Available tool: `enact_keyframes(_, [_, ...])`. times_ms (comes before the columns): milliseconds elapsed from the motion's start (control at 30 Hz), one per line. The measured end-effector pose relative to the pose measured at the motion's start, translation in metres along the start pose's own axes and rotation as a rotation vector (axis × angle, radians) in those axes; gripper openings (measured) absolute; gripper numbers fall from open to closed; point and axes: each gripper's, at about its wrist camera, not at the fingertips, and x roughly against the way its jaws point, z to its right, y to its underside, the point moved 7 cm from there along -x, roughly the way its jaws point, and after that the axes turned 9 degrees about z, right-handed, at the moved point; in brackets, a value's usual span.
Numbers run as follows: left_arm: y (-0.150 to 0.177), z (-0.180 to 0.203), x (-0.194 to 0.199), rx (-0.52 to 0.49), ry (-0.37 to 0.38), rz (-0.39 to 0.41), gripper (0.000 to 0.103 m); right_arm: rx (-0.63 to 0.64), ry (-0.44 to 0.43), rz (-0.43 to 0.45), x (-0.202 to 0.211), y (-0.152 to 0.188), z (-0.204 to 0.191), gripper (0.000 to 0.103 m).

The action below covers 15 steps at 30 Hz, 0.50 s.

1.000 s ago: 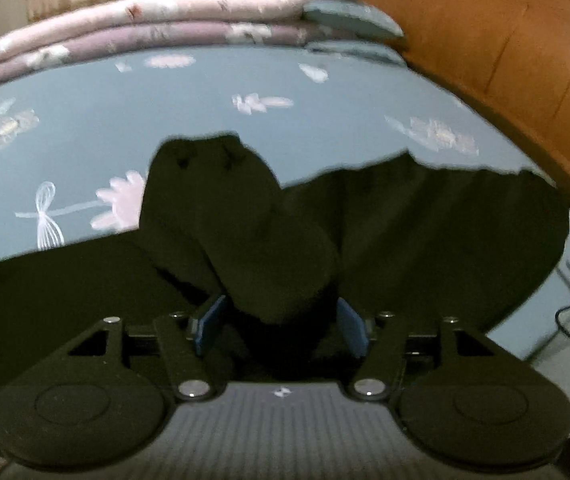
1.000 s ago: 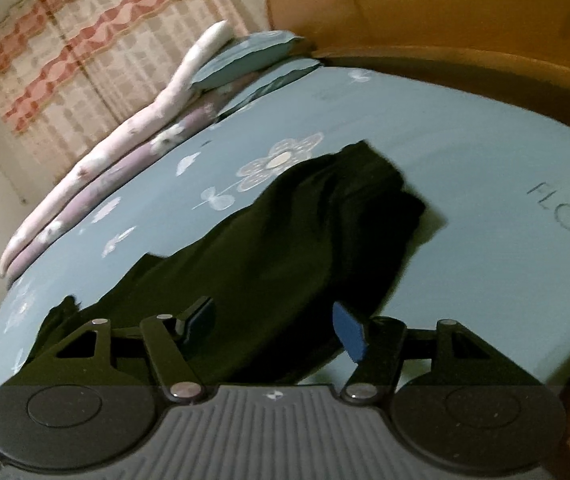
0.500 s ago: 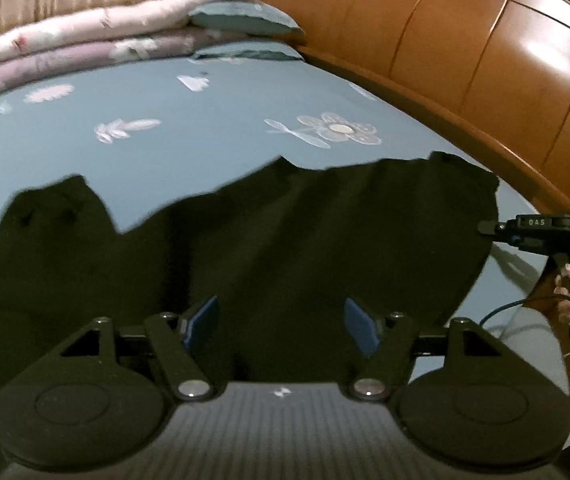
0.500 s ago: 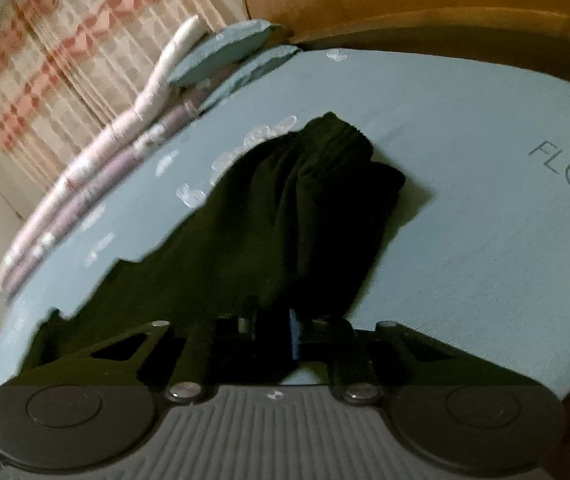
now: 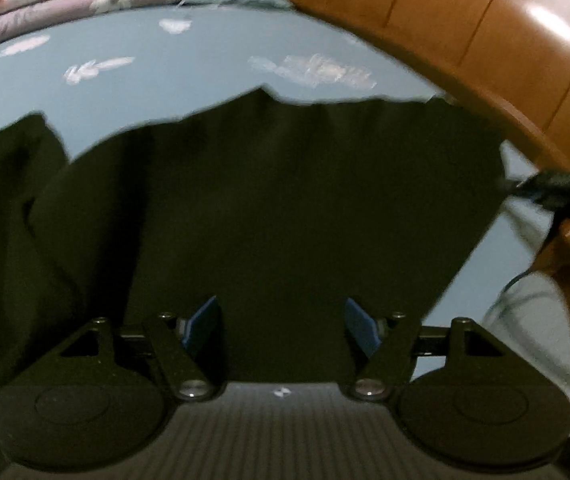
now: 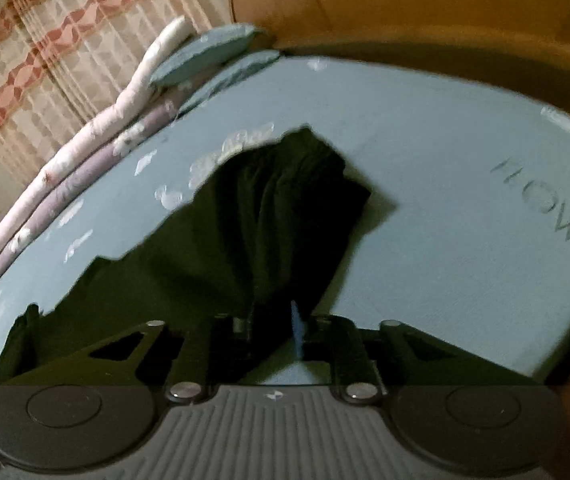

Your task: Fold clothes

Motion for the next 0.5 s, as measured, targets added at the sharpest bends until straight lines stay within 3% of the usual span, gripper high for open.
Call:
enact_keyframes(133, [0.004, -0.008, 0.005, 0.013, 0.01, 0.006, 0.072, 0.027, 0.011, 0.064, 0.009, -0.024, -0.002, 0.029])
enact_keyframes(300, [0.009, -0.014, 0.013, 0.035, -0.009, 0.001, 0.072, 0.086, 0.026, 0.108, -0.01, -0.046, -0.011, 0.029])
enact_keyframes(400, [0.01, -0.016, 0.015, 0.035, -0.022, -0.006, 0.073, 0.144, -0.017, 0.135, -0.018, -0.054, -0.03, 0.029])
enact_keyframes(500, [0.011, -0.019, 0.016, 0.046, -0.022, -0.006, 0.073, 0.22, -0.048, 0.105, -0.031, -0.051, -0.046, 0.034])
